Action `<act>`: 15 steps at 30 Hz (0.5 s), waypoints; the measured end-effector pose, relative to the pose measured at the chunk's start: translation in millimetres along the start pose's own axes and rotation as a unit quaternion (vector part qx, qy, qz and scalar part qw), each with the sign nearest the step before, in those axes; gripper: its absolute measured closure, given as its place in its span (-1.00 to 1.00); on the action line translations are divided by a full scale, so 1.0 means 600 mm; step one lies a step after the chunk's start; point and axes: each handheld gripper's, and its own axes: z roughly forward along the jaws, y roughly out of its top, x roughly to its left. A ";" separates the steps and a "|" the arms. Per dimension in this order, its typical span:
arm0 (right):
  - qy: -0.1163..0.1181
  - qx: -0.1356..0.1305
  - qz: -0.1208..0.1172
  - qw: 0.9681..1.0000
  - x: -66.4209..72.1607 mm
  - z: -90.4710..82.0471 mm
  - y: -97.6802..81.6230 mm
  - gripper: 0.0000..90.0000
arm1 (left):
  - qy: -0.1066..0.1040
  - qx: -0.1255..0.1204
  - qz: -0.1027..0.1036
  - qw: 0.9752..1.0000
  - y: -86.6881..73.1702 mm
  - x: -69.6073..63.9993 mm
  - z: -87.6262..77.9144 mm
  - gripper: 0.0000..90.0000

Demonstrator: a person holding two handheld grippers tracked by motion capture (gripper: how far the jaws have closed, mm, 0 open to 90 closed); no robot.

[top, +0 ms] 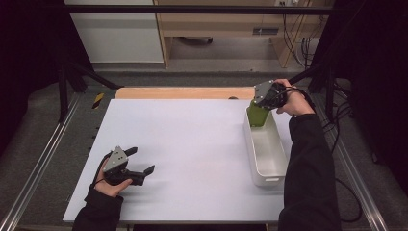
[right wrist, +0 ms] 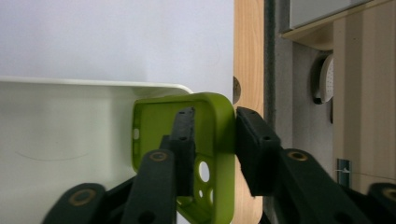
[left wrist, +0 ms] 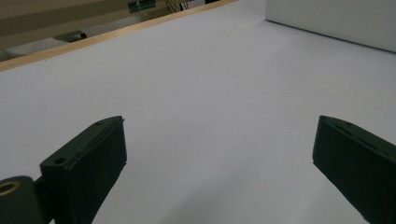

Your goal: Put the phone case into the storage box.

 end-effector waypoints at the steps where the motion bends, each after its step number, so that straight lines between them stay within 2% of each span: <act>1: -0.004 -0.002 0.002 1.000 0.000 -0.001 0.000 0.38 | 0.000 0.000 0.000 1.000 0.000 0.000 0.000 -0.94; 7: -0.017 -0.014 0.009 1.000 -0.001 -0.004 0.001 0.02 | 0.000 0.000 0.000 1.000 0.000 0.000 0.000 -0.94; 10: -0.024 -0.026 0.025 0.999 -0.002 -0.011 0.002 -0.18 | 0.000 0.000 0.000 1.000 0.000 0.000 0.000 -0.93; 15: -0.034 -0.038 0.073 0.996 -0.001 -0.026 0.006 -0.47 | 0.000 0.001 0.000 1.000 0.000 0.000 0.000 -0.94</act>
